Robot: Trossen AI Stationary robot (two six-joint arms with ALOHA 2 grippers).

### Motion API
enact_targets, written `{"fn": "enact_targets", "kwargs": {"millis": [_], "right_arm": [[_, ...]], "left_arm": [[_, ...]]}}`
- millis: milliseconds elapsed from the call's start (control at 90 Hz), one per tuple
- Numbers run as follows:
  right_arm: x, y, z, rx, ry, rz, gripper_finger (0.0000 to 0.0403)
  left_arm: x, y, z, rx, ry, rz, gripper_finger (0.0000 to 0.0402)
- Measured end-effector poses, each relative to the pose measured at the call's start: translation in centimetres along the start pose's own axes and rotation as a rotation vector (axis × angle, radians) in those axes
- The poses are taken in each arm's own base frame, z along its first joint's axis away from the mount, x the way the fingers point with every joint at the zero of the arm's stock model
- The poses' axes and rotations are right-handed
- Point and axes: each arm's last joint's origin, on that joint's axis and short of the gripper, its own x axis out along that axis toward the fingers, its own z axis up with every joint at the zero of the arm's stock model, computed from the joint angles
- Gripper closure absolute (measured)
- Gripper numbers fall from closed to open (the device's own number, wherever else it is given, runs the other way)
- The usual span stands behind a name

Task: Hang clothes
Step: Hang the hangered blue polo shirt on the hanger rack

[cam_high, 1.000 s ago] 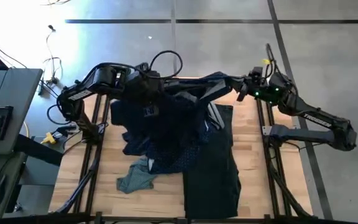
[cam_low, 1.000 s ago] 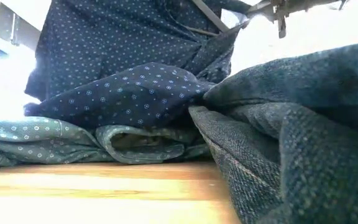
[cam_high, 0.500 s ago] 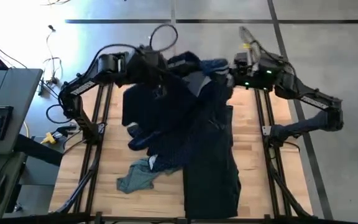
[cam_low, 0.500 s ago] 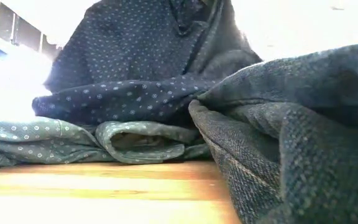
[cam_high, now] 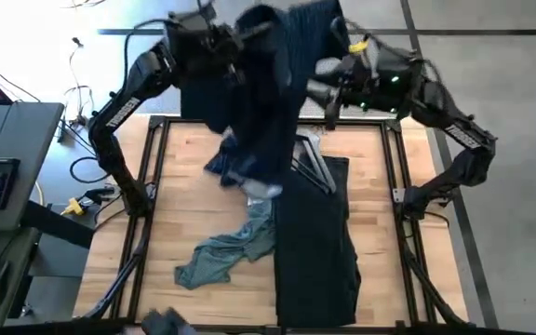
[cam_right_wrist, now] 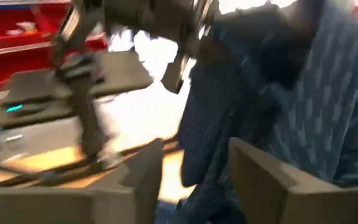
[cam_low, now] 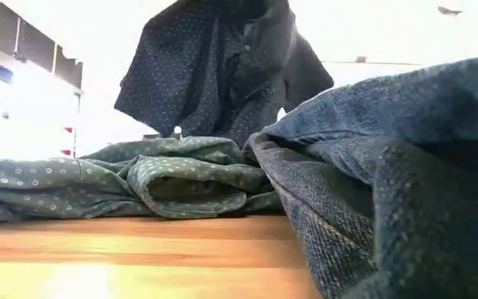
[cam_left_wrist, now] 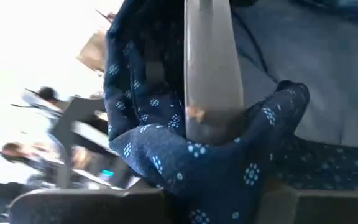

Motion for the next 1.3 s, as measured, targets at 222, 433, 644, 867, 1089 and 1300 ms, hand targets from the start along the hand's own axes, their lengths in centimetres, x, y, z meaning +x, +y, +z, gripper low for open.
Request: {"fn": "enact_targets", "kwargs": {"millis": [222,433,644,867,1089,1300], "right_arm": [[0.5,-2.2,1.8,-0.112,-0.086,-0.225,0.017],[3.8,-3.0,1.3,-0.085,-0.111,-0.26,0.0179],[7.4,-3.3,0.7,-0.046,-0.171,-0.277,0.0187],[9.3,-3.2,0.4,-0.127,-0.209,-0.293,0.0188],[9.9,-4.6,0.3,-0.146,-0.223,-0.343,0.0188],[9.9,-5.8,0.1,-0.143,-0.215,-0.37,0.0188]], "left_arm": [[1.5,4.5,-3.5,0.111,-0.006,0.12,0.037],[1.5,7.7,-4.7,0.324,-0.048,0.295,0.037],[1.4,8.8,-5.1,0.457,-0.233,0.272,0.037],[1.3,9.9,-5.1,0.656,-0.29,0.373,0.037],[1.2,11.6,-4.7,0.788,-0.41,0.609,0.037],[4.3,11.8,-7.4,0.782,-0.37,0.561,0.037]]}}
